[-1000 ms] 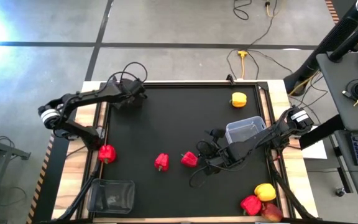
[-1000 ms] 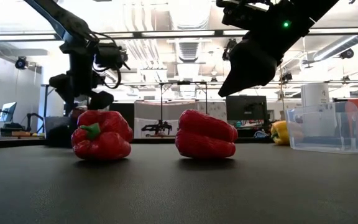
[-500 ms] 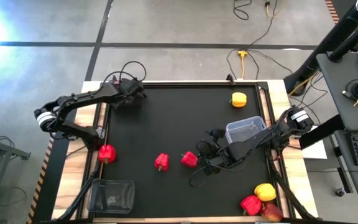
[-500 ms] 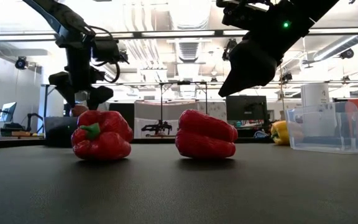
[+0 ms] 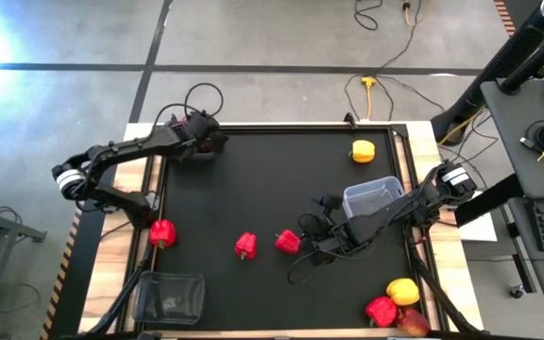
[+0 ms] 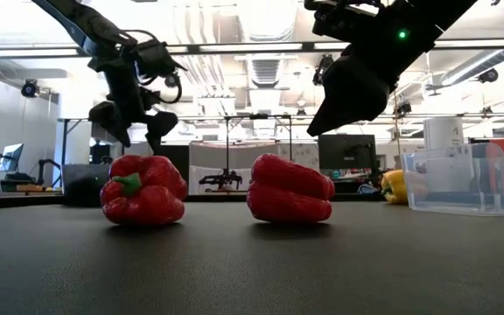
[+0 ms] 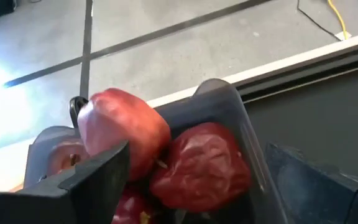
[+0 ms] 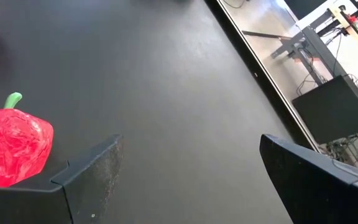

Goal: Sort produce into baskets
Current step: Put the red apple into the top black bin

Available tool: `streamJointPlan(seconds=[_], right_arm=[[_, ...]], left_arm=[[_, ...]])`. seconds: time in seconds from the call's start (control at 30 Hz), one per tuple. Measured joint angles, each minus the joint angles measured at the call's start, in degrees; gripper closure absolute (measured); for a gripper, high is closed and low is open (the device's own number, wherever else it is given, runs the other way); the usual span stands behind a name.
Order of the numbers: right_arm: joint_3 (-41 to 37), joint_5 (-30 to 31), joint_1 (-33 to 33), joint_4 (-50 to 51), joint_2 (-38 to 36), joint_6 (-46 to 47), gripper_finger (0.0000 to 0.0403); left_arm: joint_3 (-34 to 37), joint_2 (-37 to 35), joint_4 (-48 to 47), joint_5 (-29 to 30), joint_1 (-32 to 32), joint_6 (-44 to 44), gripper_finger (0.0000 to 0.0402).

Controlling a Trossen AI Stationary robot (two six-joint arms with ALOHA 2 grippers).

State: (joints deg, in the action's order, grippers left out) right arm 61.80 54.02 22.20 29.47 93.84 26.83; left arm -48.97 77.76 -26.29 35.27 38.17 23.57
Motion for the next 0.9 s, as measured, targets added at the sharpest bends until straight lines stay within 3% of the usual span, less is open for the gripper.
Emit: streamJointPlan(seconds=[0.1, 0.4, 0.5, 0.67, 0.77, 0.9], right_arm=[[0.00, 0.00, 0.00, 0.00, 0.00, 0.00, 0.0035], [0.00, -0.47, 0.00, 1.64, -0.15, 0.24, 0.0035], [0.00, -0.46, 0.19, 6.22, -1.42, 3.24, 0.0035], [0.12, -0.64, 2.17, 14.67, -4.61, 12.57, 0.0035], [0.15, -5.20, 3.95, 17.62, -6.00, 12.80, 0.0035], [2.82, -18.66, 4.99, 24.08, -6.97, 17.52, 0.0035]], left_arm=[[0.00, 0.28, -0.06, -0.69, -0.02, 0.00, 0.0048], [0.00, -0.13, 0.37, -15.12, -1.63, -1.46, 0.0048], [0.00, -2.44, 0.47, -18.19, -5.37, -2.01, 0.0048], [0.00, -8.36, 3.16, -16.96, -15.68, -2.63, 0.0048], [0.02, -11.55, 7.14, -15.22, -22.51, -5.53, 0.0048], [0.06, -13.69, 14.54, -14.84, -31.50, -10.24, 0.0048]])
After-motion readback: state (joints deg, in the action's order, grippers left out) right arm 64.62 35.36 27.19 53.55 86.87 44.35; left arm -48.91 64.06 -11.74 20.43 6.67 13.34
